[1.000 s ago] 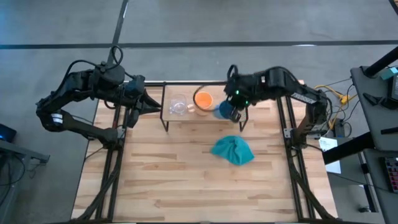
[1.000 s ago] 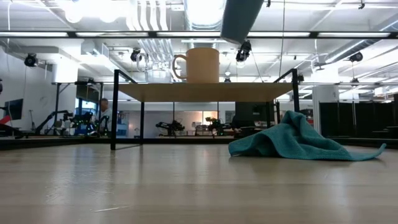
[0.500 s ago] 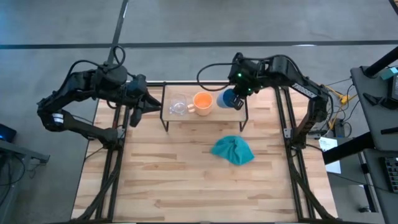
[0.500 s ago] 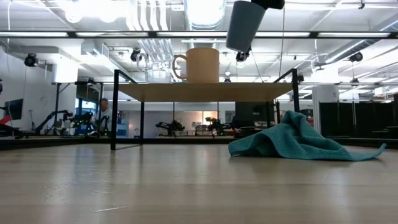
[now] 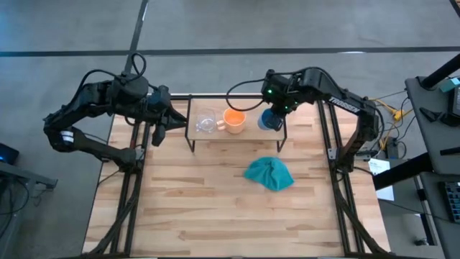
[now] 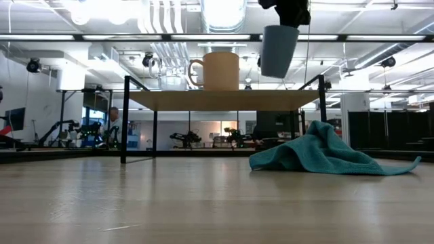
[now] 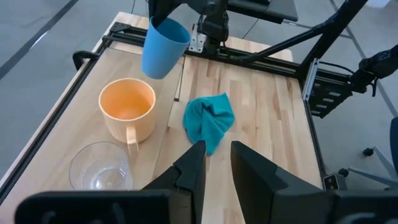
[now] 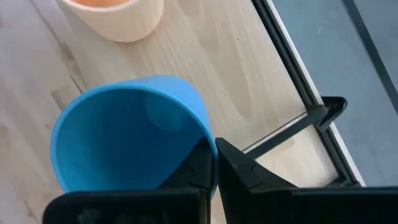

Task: Stack small to large cups/mugs on shelf
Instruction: Put the blue mug on the shelf

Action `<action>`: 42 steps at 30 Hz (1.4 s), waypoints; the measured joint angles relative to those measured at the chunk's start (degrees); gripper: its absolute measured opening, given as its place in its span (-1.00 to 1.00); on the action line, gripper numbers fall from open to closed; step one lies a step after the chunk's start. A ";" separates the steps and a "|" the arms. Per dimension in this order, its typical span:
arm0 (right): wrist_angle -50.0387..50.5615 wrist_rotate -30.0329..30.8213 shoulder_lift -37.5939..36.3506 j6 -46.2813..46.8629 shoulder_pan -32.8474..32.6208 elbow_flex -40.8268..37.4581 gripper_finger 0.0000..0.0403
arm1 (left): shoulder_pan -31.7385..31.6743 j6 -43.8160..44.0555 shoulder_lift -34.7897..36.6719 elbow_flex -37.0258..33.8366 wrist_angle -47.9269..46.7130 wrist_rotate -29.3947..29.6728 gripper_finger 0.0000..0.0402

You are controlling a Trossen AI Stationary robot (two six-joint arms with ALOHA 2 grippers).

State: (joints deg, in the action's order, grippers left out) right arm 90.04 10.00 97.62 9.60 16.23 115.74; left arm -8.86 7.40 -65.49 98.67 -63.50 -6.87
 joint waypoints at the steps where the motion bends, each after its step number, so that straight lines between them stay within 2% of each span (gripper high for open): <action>1: 0.04 0.02 -0.04 -0.22 0.22 -0.17 -0.96 | 0.00 0.27 0.00 0.00 0.02 0.02 -0.70; 9: -0.05 -0.02 -0.11 -1.72 3.49 -1.01 -0.96 | 0.00 1.24 -0.44 0.00 0.04 0.09 -0.70; 14: -0.85 -3.91 -0.11 -1.74 4.82 -1.85 -0.96 | 0.00 1.24 -0.89 -0.06 0.27 0.11 -0.70; 27: -8.59 -4.59 -0.07 -4.09 5.08 -7.03 -0.96 | 0.00 1.28 -1.33 -0.51 3.07 0.12 -0.70; 42: -10.69 -4.57 0.02 -6.37 5.20 -10.95 -0.89 | 0.00 1.35 -1.27 -0.51 3.05 0.11 -0.70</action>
State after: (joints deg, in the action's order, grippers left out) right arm 79.35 5.43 97.65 3.23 21.43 104.79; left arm -8.86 8.75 -66.76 98.16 -60.45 -6.76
